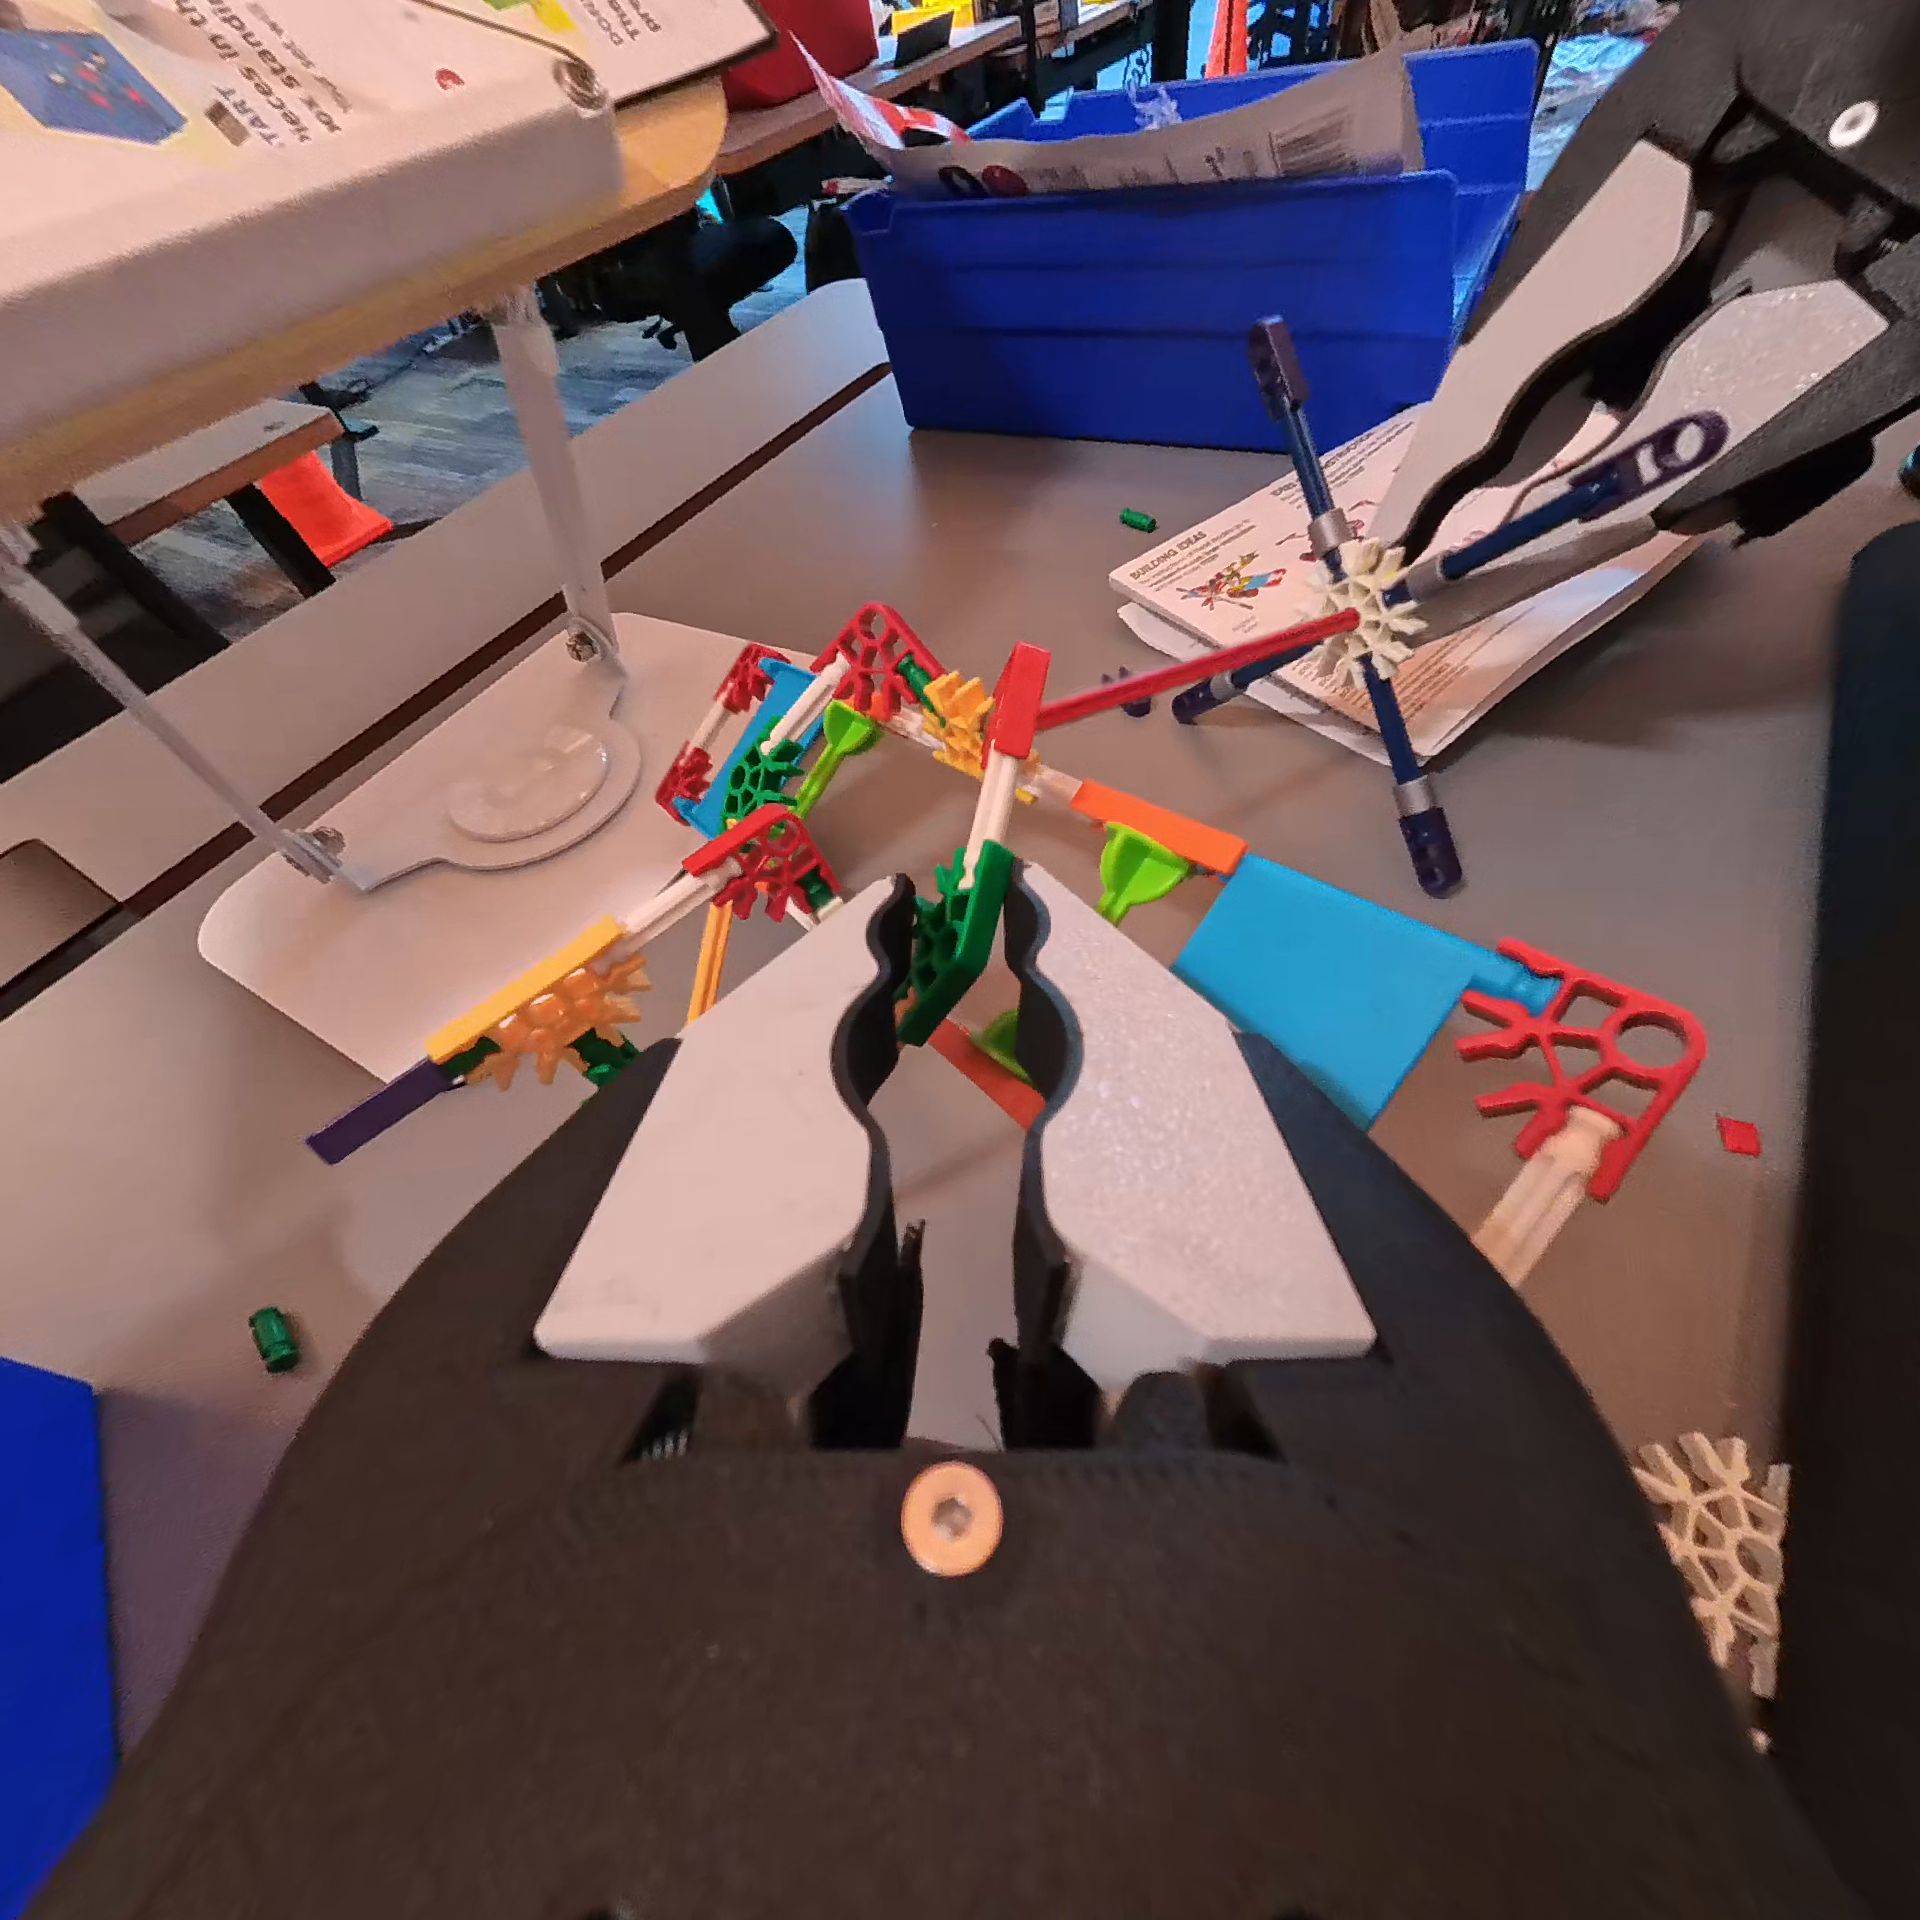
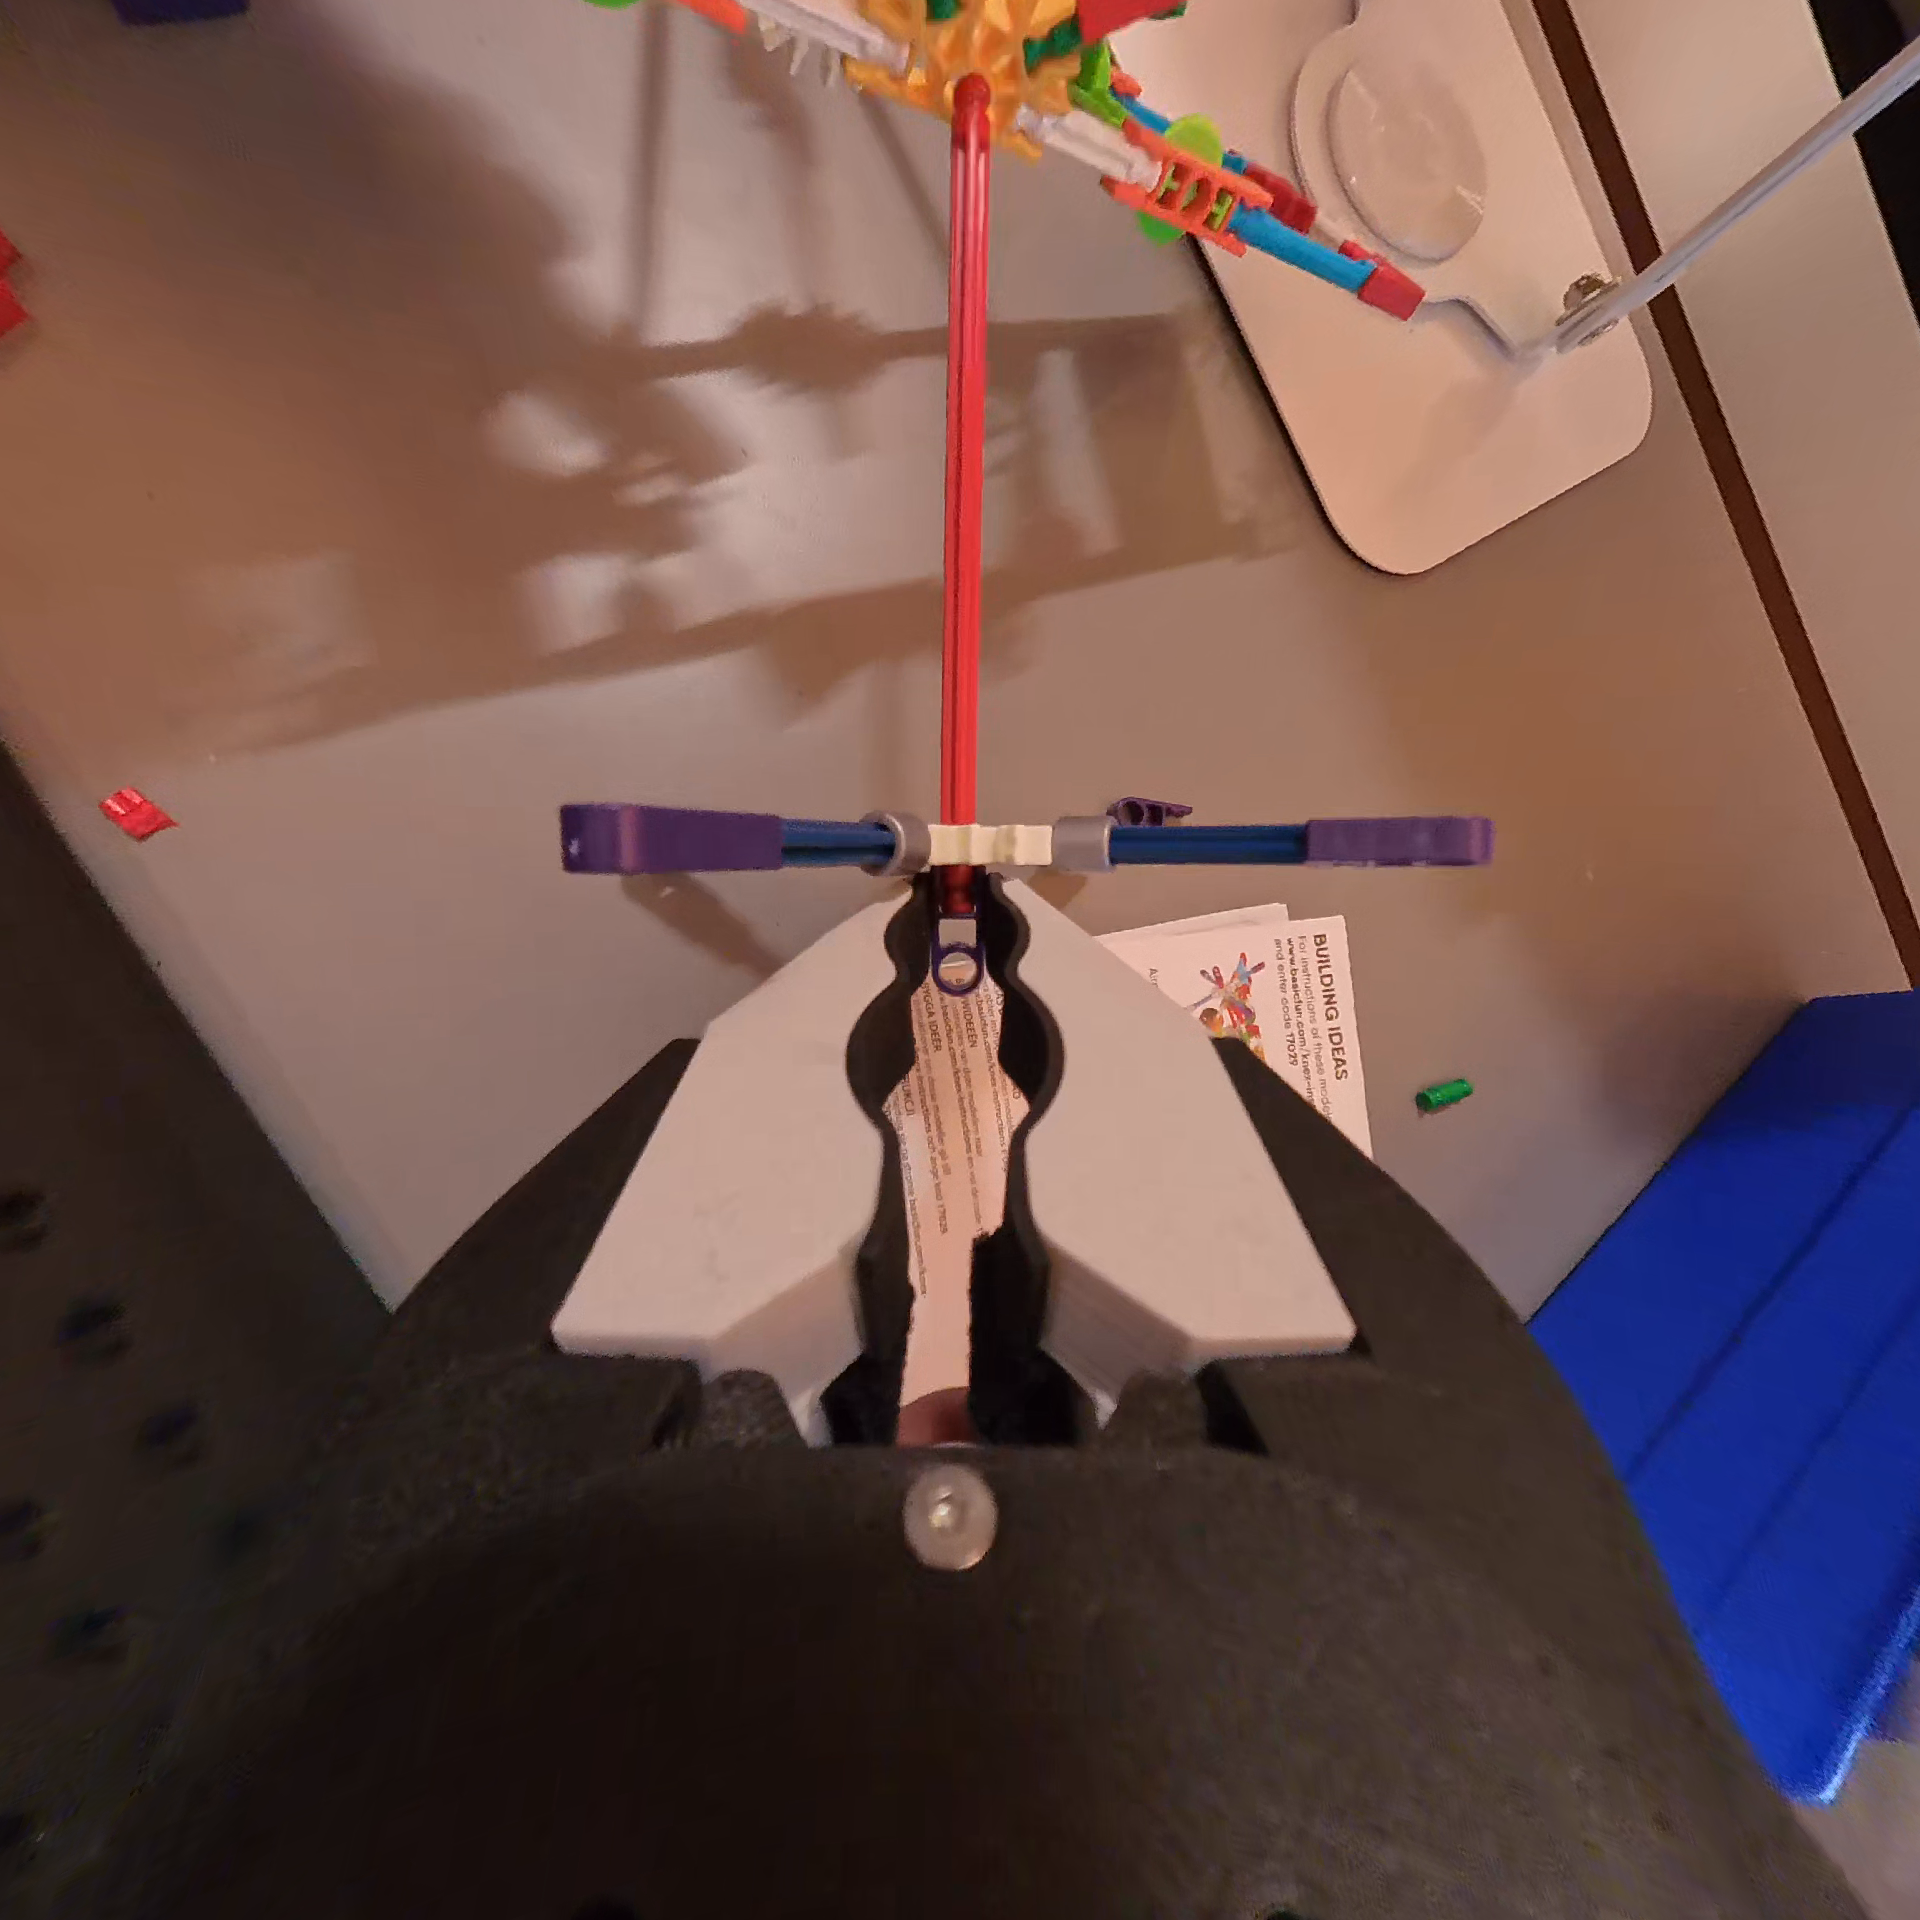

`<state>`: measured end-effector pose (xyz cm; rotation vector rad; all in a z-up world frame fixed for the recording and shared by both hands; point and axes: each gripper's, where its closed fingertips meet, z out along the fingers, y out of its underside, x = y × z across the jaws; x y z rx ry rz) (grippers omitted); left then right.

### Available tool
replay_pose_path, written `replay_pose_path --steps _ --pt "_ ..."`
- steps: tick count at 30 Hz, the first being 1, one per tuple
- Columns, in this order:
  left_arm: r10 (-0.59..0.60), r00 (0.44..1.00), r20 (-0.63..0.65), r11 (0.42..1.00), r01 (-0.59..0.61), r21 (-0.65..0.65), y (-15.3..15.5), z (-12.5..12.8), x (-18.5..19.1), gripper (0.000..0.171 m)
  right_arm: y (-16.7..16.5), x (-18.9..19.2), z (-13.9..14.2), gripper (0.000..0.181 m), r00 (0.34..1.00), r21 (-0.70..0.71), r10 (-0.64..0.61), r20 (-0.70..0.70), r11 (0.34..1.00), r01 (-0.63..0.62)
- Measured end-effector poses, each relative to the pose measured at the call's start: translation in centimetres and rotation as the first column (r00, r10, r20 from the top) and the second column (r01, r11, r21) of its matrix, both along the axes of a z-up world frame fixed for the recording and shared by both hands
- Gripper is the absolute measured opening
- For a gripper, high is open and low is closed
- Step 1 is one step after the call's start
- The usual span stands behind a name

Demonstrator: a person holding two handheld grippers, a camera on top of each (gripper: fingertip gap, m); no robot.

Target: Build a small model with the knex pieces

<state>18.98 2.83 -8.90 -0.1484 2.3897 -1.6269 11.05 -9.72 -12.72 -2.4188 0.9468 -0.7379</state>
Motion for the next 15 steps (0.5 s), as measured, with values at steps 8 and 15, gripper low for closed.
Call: replay_pose_path --steps 8,15 --pt "-0.010 1.000 0.004 1.000 0.010 -0.013 0.0 0.2 -0.2 0.014 0.2 0.1 0.1 0.006 1.000 -0.014 0.019 0.004 1.000 -0.019" --pt "-0.028 1.000 -0.009 0.999 0.028 -0.019 0.0 0.2 -0.4 0.013 -0.9 1.2 1.1 0.006 0.996 -0.134 0.055 0.067 0.990 -0.046"
